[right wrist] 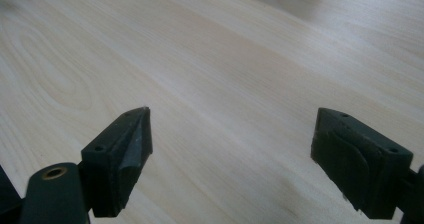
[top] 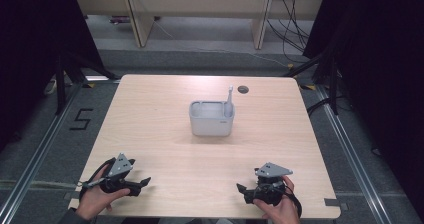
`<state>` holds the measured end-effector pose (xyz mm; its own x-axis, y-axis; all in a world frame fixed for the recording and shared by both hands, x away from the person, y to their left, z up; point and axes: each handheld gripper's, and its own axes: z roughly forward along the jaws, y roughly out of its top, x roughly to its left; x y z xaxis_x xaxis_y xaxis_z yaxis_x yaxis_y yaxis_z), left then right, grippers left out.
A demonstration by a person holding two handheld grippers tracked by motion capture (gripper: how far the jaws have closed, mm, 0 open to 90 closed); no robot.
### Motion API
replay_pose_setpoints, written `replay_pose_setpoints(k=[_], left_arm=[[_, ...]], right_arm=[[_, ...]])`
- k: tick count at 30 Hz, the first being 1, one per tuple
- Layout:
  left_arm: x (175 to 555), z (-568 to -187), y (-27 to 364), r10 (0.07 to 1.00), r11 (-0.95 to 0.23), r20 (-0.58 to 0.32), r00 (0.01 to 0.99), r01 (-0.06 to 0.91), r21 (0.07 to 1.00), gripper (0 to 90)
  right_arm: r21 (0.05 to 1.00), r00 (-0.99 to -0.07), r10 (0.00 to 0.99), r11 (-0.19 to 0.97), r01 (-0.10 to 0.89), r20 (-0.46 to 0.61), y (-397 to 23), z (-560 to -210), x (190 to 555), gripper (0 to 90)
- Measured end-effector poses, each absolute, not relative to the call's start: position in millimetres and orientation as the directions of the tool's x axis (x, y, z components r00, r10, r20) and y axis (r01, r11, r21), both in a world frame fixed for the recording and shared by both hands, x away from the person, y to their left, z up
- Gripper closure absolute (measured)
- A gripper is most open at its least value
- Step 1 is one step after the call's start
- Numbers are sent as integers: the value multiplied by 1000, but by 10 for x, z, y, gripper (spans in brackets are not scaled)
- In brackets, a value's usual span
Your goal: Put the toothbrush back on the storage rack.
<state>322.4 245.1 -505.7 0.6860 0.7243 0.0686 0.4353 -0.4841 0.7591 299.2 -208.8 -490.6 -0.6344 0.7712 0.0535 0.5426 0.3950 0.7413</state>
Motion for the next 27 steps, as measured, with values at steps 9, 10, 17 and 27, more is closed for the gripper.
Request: replay_pose_setpoints(k=[9, 10, 17, 27], left_arm=[[3221, -5057, 2451, 724, -483, 65, 686, 438, 759, 150], [3221, -5059, 2450, 725, -482, 64, 686, 439, 759, 150], [3230, -5065, 2457, 723, -493, 73, 687, 439, 751, 150], [3223, -5069, 2456, 725, -483, 62, 686, 442, 756, 150]], right_arm=[[739, -631, 774, 395, 546, 52, -2103, -4907, 2939, 171], [734, -636, 769, 394, 554, 68, -2103, -4905, 2935, 172], [731, -639, 767, 403, 551, 58, -2120, -4912, 2907, 171], [721, -618, 782, 383, 577, 79, -2122, -4918, 2875, 168]])
